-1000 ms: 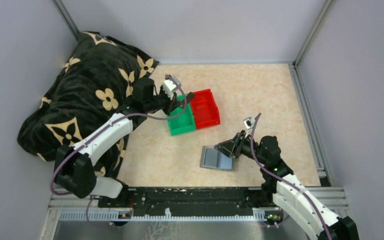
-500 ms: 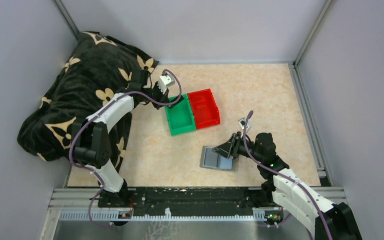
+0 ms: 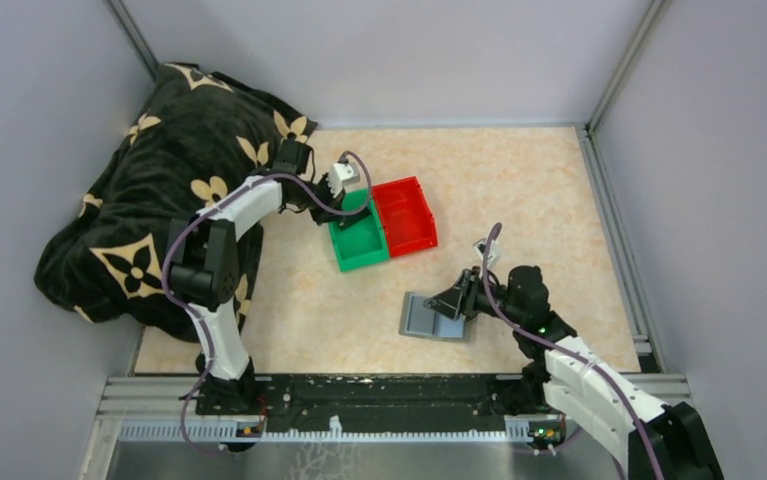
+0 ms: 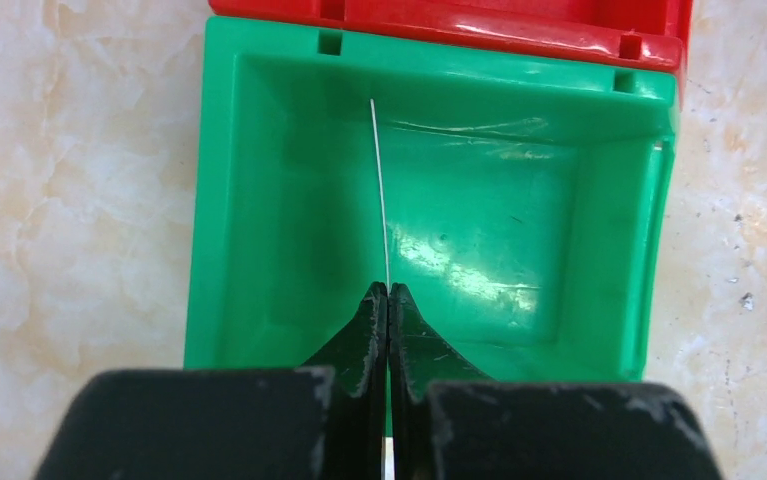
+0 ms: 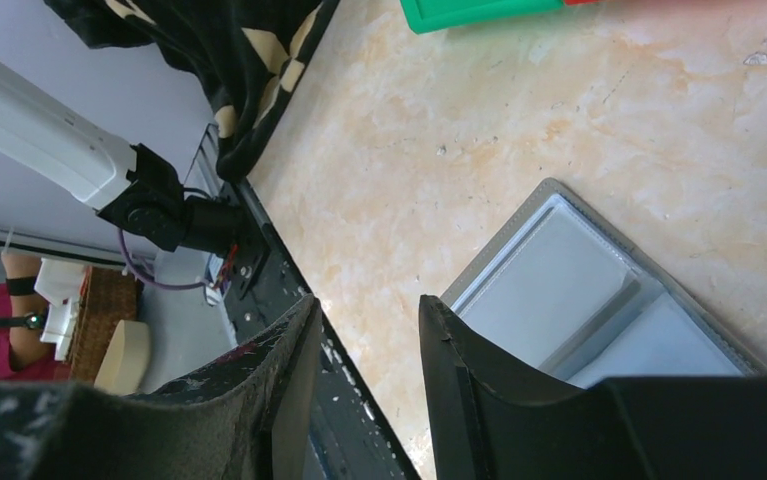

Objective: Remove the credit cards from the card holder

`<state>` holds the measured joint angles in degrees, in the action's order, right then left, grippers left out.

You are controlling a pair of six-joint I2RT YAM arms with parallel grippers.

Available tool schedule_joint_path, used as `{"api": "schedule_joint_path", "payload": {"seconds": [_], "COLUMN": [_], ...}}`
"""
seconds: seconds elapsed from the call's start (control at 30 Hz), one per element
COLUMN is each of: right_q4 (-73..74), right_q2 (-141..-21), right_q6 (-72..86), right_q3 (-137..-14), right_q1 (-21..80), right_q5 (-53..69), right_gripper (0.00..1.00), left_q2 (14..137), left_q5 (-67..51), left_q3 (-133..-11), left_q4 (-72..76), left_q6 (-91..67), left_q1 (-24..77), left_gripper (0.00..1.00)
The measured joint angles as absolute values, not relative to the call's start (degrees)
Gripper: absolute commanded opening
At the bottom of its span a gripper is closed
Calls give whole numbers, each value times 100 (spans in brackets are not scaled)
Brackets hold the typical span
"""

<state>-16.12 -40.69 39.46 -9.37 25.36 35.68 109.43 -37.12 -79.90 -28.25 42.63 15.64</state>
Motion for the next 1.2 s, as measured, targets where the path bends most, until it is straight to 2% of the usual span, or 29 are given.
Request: {"api": "schedule_joint_path", "payload": {"seconds": [0.07,0.13,0.17,0.23,0.27,0.6,0.87,0.97,1.1,1.2], "right_q4": [-1616,-1634,-1651,-1702,-1719,-1835,-1920,-1848,-1280,-814], "right_q2": [-4152,-4233,-4265,-4305,-4311,-4333,-4333,-4331,-4327,-4327], "right_q6": [3940,3946,3957,3964,3966,3968,3962,3876,3559,3260], "right_q3": [-937,-937,-937,-937,-937,-930,-860,-862,-967,-1199], "right_q1": [2536,2536,2536,2536,2536,2536,2536,2536,2536,2536], "right_q5": [3570,3568,3568,3566,3566,3564,3533,3424,3094,2801], "right_gripper": [41,41,41,41,41,41,41,29,0,0], "left_q2": [11048,11177,11260,11426,11498,11434,9946,9205,7992,7157], "left_q5": [-3704,-3667,-3638,-3573,-3520,-3170,-2849,-2652,-1942,-930], "left_q3": [-8097,-8270,-8394,-8656,-8772,-8882,-8053,-7577,-6047,-4792], "left_q4": [-2875,-2943,-3004,-3105,-3135,-3177,-1894,-1157,242,1055], "left_q6": [4327,4370,4392,4440,4480,4327,3555,3013,2364,2150], "left_q1": [1564,1564,1564,1564,1564,1629,1944,2252,2919,3979], "left_gripper": [3,9,21,91,97,97,93,88,88,89]}}
